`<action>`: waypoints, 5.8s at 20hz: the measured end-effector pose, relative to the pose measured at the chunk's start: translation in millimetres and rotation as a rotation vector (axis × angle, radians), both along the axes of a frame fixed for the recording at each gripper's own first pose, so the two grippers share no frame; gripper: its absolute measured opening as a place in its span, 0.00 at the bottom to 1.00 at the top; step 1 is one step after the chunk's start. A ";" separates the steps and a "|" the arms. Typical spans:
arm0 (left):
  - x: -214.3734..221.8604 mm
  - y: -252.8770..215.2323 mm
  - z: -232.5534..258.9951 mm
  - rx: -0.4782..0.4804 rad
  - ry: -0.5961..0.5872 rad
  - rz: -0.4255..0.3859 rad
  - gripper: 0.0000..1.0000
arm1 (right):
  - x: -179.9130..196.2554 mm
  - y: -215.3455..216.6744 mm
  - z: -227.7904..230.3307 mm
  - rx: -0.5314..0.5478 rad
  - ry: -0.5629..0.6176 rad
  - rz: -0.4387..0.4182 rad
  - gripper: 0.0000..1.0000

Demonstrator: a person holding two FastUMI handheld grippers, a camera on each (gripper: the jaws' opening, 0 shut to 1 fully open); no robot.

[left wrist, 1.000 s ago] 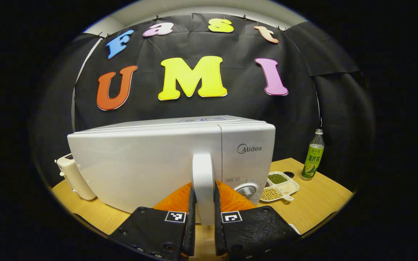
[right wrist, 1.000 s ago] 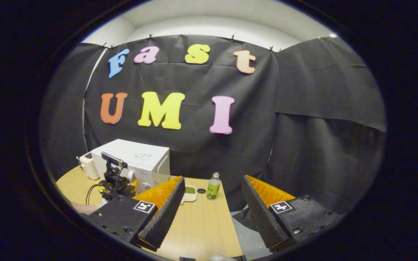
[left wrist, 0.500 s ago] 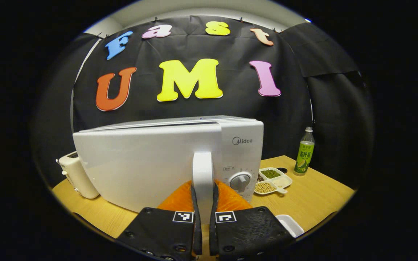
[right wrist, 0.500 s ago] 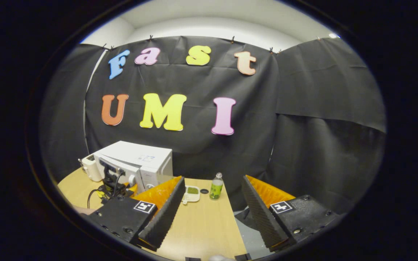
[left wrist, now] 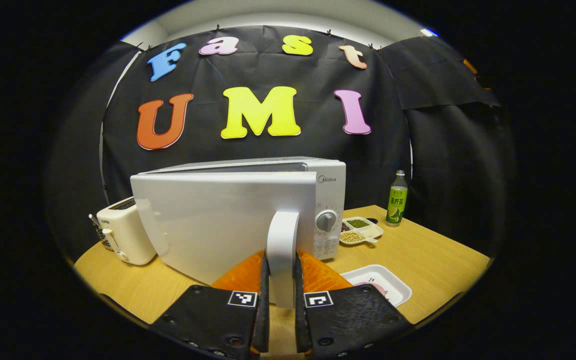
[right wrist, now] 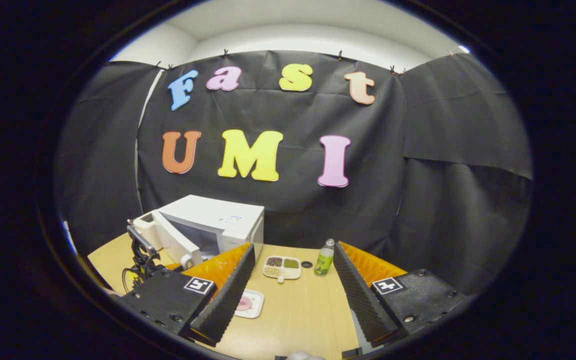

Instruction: Open the microwave oven with the left hand, put the food in, and close the microwave oven.

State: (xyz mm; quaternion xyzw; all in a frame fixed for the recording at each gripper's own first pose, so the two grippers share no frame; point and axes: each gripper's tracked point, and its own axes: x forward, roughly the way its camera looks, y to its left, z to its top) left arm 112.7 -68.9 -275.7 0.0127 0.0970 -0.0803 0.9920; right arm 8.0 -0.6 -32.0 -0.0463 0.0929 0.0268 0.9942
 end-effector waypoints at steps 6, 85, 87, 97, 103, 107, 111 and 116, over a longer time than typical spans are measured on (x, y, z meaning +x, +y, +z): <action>-17.4 39.5 9.1 0.033 -0.006 0.059 0.88 | -18.5 18.2 -1.0 0.017 0.007 0.031 1.00; -164.1 103.4 158.2 0.137 0.024 0.510 0.94 | 141.3 84.5 -405.5 0.722 1.131 0.228 0.04; -163.9 106.5 158.5 0.151 0.026 0.486 0.94 | 139.5 91.5 -394.1 0.774 1.100 0.217 0.04; -158.6 127.9 146.6 0.144 0.049 0.295 0.95 | 137.5 182.5 -297.7 1.111 0.785 0.123 0.04; -177.9 155.5 121.1 0.118 0.094 0.257 0.95 | 143.1 249.7 -291.6 1.234 0.578 -0.006 0.04; -190.2 173.7 113.8 0.125 0.110 0.236 0.95 | 171.1 284.8 -299.0 1.326 0.471 -0.084 0.04; -197.1 194.3 114.2 0.143 0.113 0.242 0.95 | 208.7 309.6 -296.2 1.385 0.355 -0.163 0.03; -197.7 214.7 110.4 0.140 0.122 0.265 0.95 | 258.3 344.5 -304.2 1.403 0.322 -0.204 0.03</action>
